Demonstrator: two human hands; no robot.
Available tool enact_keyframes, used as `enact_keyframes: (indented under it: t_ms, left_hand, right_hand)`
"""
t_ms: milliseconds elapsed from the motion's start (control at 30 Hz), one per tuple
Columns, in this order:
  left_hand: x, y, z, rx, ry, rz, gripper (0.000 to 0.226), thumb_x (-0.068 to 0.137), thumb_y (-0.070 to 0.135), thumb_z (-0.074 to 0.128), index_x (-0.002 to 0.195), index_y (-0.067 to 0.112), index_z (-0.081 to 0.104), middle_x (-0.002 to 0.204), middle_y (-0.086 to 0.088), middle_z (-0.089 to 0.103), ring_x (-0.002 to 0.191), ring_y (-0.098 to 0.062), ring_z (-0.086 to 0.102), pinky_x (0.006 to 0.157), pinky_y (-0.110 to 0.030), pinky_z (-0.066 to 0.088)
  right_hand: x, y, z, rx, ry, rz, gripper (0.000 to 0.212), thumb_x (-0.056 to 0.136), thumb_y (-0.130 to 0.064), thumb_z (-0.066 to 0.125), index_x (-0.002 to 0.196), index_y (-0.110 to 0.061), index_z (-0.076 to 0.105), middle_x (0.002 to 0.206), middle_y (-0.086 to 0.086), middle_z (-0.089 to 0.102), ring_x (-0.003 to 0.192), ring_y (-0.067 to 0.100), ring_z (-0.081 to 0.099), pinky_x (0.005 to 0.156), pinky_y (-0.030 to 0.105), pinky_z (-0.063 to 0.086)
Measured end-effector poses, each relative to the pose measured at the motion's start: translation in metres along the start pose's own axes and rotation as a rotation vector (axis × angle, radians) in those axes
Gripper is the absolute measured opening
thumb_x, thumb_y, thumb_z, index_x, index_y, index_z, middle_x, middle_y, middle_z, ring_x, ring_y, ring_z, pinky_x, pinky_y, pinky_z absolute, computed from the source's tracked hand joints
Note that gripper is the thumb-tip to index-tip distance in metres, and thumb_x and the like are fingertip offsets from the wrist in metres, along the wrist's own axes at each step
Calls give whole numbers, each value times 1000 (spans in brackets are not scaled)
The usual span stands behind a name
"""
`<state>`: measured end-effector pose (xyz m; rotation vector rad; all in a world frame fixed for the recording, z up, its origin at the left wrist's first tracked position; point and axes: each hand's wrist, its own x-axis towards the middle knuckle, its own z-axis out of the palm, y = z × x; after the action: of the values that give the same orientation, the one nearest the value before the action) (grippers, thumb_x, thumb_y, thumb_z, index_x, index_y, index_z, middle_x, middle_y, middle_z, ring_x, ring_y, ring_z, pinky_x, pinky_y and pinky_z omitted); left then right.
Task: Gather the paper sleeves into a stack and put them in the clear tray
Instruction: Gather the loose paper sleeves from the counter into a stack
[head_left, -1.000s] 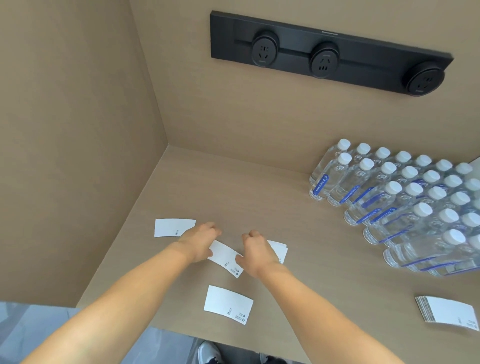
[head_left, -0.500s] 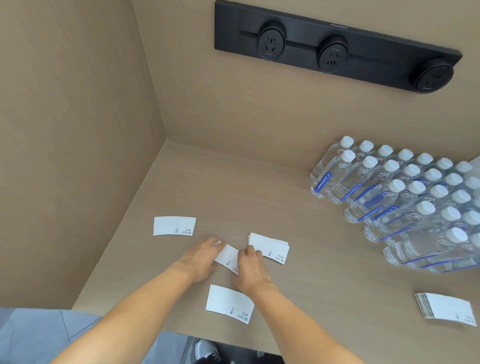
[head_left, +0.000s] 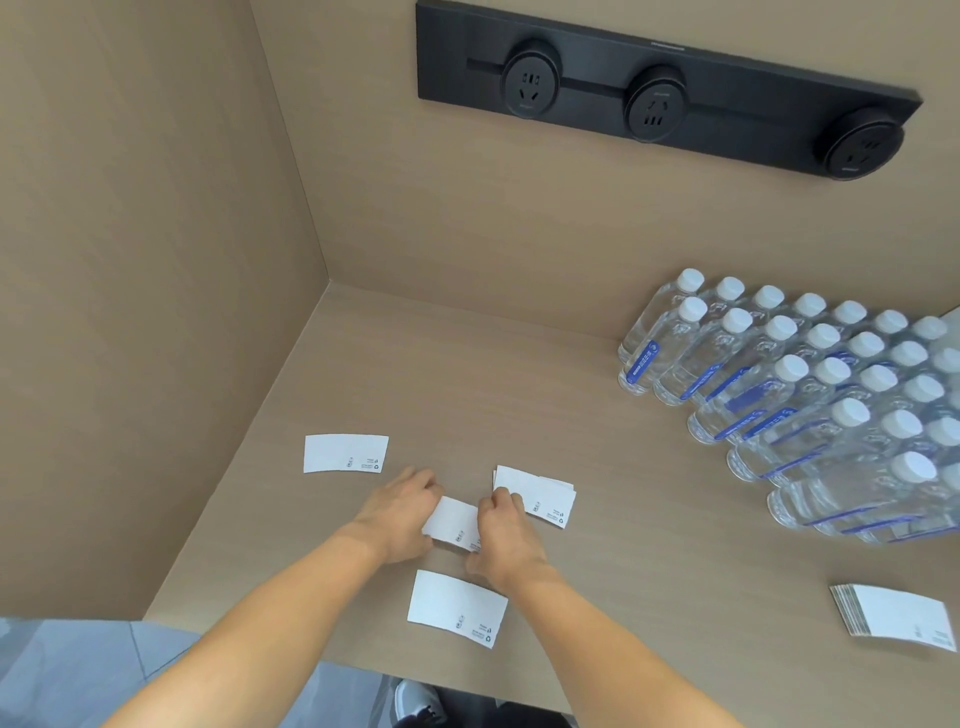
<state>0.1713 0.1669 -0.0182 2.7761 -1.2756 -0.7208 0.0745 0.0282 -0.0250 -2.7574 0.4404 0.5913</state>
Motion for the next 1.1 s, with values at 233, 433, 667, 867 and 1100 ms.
enact_keyframes:
  t_ms: [233,433,667,867,1100]
  left_hand:
    - [15,20,-21,-76,44,43,42,79,26,66,117,12,56,121,0,44,122,-17,35,94,-28,45]
    - [31,45,-38,-105,83,82,39,79,27,67,114,12,55,117,0,40,119,-17,33,84,-23,39]
    - [52,68,-58,-62,125,97,43,82,31,67,118,10,54,119,-1,41,120,-19,33,89,-30,47]
    - [65,79,-64,-67,126,76,44,83,30,66,120,10,55,118,-2,42,119,-19,35,93,-34,49]
    - [73,84,-43,-48,66,86,43,84,31,66,119,9,55,122,-3,42,120,-21,36,94,-35,48]
  right_hand:
    - [-1,26,-30,29,36,-24,46,78,-15,68,118,-3,49,123,10,41,120,26,36,85,38,51]
    - [-5,56,-51,37,78,-11,47,76,-16,70,117,-3,50,120,10,42,117,26,38,87,37,49]
    - [1,87,-73,51,128,-19,46,78,-17,72,116,-2,52,123,9,42,118,26,37,91,34,47]
    - [10,108,-83,69,147,-39,40,79,-12,69,114,-2,55,125,9,41,120,25,36,91,32,45]
    - [8,118,-59,91,90,-17,43,81,-18,70,119,-4,54,124,9,42,120,25,38,93,35,47]
